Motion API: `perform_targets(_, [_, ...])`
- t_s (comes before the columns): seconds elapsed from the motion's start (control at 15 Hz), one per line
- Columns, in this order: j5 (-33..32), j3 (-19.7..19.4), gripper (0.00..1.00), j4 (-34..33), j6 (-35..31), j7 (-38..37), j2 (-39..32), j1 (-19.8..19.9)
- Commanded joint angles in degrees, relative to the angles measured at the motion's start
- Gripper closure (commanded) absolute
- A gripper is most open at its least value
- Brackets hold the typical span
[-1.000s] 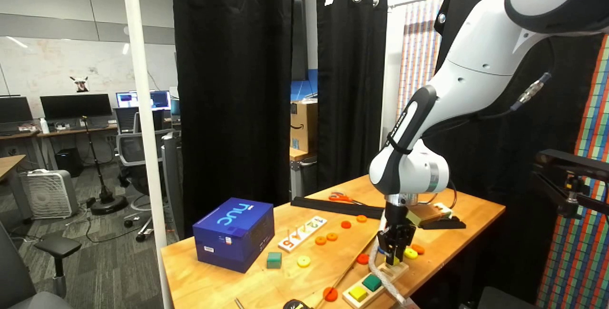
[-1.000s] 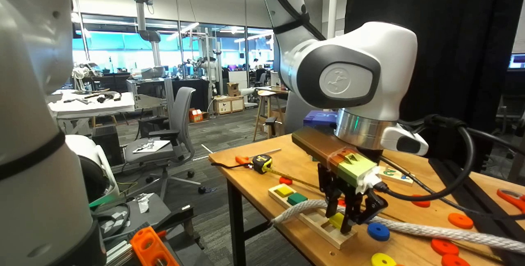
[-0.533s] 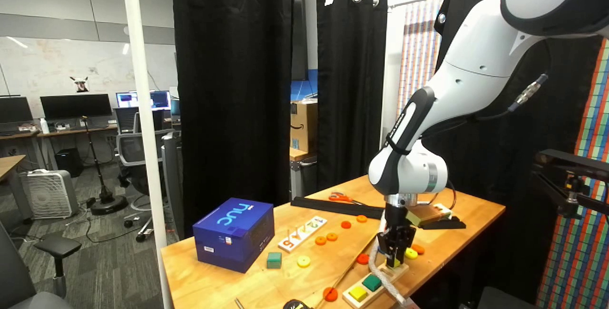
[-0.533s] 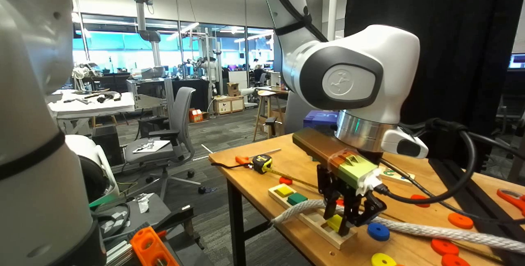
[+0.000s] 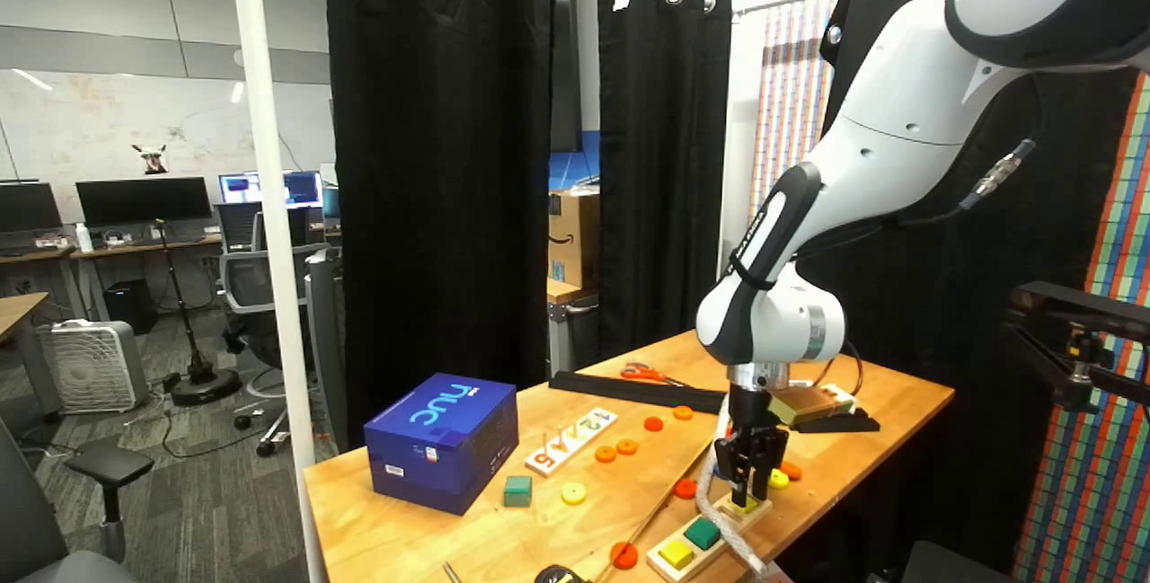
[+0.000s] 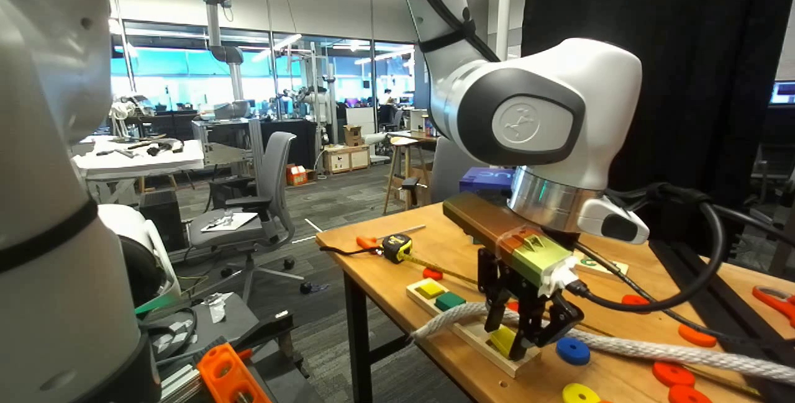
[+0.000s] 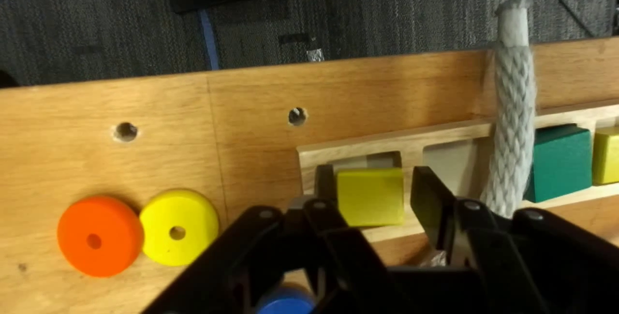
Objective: Put the yellow square on the wooden object.
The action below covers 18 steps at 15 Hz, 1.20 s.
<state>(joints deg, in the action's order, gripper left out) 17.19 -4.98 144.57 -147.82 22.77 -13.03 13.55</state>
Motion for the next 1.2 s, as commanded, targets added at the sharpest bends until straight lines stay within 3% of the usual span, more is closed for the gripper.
perform_targets(0.0, [0.1,0.4,0.23,-1.6,2.7,1.2,-0.2,1.0])
perform_targets(0.2, [0.1,0.3,0.0,-1.8,3.4,1.1,0.0,1.0])
perform_targets(0.53, [-2.8,-0.5,0.0,1.4,5.3,-1.5,6.5,-0.4])
perform_targets(1.13, [-10.8,0.9,0.0,10.6,14.8,-7.2,30.9,-6.7])
